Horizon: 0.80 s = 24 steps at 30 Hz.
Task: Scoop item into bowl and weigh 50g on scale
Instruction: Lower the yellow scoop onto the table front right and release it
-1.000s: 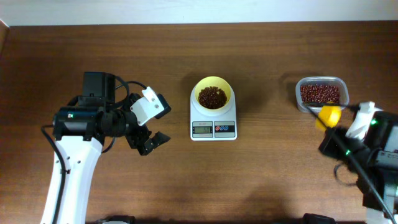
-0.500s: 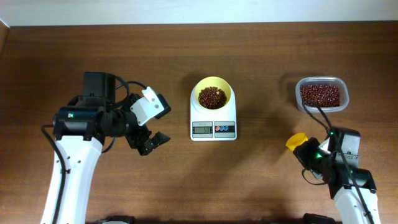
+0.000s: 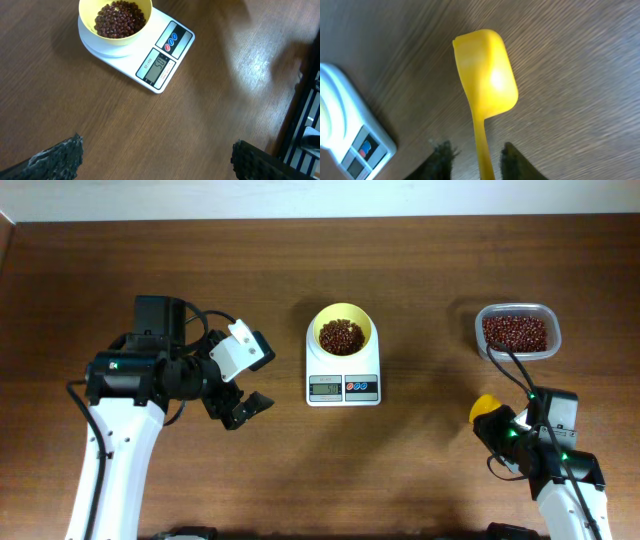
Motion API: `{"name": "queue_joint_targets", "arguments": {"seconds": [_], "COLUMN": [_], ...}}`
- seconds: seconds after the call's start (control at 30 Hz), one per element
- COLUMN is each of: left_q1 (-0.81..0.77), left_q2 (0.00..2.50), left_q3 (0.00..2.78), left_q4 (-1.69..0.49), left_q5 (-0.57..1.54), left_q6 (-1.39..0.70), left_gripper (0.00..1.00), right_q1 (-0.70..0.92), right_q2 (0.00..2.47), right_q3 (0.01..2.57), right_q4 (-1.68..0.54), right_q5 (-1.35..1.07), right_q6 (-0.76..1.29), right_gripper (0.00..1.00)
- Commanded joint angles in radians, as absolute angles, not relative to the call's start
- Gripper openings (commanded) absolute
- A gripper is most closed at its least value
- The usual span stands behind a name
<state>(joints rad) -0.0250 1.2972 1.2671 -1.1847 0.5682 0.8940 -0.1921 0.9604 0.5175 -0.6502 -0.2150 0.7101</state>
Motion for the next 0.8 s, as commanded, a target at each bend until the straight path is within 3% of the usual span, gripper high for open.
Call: {"name": "queue_joint_targets", "arguments": {"seconds": [0.0,0.37,0.4,0.43,0.53,0.67,0.77], "left_q1": [-0.023,-0.023,-0.023,-0.023,-0.023,-0.023,-0.023], "left_q2": [1.296,1.296,1.296,1.296,1.296,1.296,1.296], "left_q3": [1.274,1.274,1.274,1.274,1.274,1.274,1.274], "left_q4": [-1.183,-1.183,-1.183,-1.183,-1.183,-1.183,-1.183], "left_q5": [0.572,0.571,0.571,0.572,0.571,0.572,0.571], "left_q6": [0.884,0.884,0.884,0.884,0.884,0.884,0.884], "left_gripper": [0.99,0.99,0.99,0.99,0.99,0.99,0.99], "right_q1": [-0.193,-0.190,-0.190,-0.190,-0.190,-0.190,-0.190], "right_q2": [0.957,0.957,0.956,0.955,0.954,0.954,0.955], "right_q3": [0.509,0.513,0.524,0.546,0.660,0.813,0.842], "right_q4": [-0.663,-0.698,-0.656,-0.590,-0.474,-0.469,-0.485], "right_q5": [-0.083,-0.070,-0.131,-0.231,-0.463,-0.628,-0.625], "right_q6": [0.711,0.710,0.662,0.565,0.375,0.374,0.374], "right_gripper": [0.42,0.55,0.61,0.96,0.99,0.99,0.99]}}
